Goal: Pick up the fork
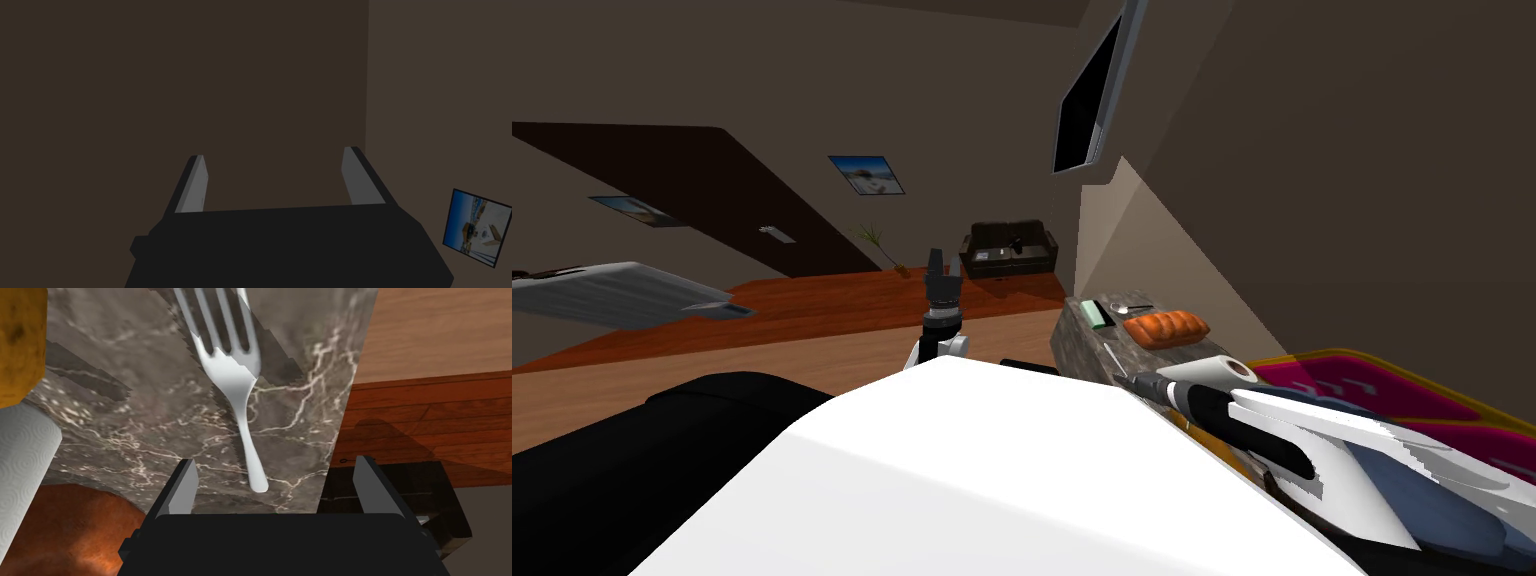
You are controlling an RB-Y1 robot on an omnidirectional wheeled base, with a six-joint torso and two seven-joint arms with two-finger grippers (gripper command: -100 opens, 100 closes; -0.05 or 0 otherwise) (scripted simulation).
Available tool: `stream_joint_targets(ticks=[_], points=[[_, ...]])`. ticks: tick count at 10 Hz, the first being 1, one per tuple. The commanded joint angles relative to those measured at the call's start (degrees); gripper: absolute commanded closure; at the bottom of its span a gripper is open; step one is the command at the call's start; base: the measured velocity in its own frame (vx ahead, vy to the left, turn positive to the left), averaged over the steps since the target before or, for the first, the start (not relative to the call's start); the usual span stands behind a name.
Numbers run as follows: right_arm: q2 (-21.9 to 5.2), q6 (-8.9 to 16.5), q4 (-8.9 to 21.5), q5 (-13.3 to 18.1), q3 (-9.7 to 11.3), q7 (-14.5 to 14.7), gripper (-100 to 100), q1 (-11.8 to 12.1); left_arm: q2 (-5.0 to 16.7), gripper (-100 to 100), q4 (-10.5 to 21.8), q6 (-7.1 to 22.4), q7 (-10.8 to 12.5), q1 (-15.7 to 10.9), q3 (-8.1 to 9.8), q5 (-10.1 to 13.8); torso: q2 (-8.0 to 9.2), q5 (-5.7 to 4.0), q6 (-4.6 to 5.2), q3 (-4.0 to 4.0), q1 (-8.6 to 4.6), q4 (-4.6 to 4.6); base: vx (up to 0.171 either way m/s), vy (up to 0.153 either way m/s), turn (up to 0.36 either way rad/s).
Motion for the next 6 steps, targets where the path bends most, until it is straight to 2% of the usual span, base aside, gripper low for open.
stream_joint_targets(ticks=[1,2,3,6], points=[[-0.61,-0.39,-0.09,1.31,-0.71,-1.96,-100,0.96,0.00,0,0.00,0.00,0.00,0.00,0.00,0.00,0.00,0.00,0.00,0.00,0.00,0.00,0.000,0.000,0.000],[-2.95,0.45,-0.19,1.32,0.47,-1.08,-100,2.42,0.00,0,0.00,0.00,0.00,0.00,0.00,0.00,0.03,0.00,0.00,0.02,0.01,0.01,0.011,0.002,0.046],[-3.77,0.74,-0.24,1.32,0.91,-0.78,-100,2.94,0.00,0,0.00,0.00,0.00,0.00,0.00,0.00,0.01,0.01,-0.01,0.01,0.02,0.00,0.020,0.000,0.047],[-3.90,0.65,-0.28,1.68,0.83,-1.63,-100,2.98,0.00,0,0.00,0.00,0.00,0.00,0.00,0.00,0.02,-0.01,0.00,0.01,0.00,0.01,0.007,-0.001,0.000]])
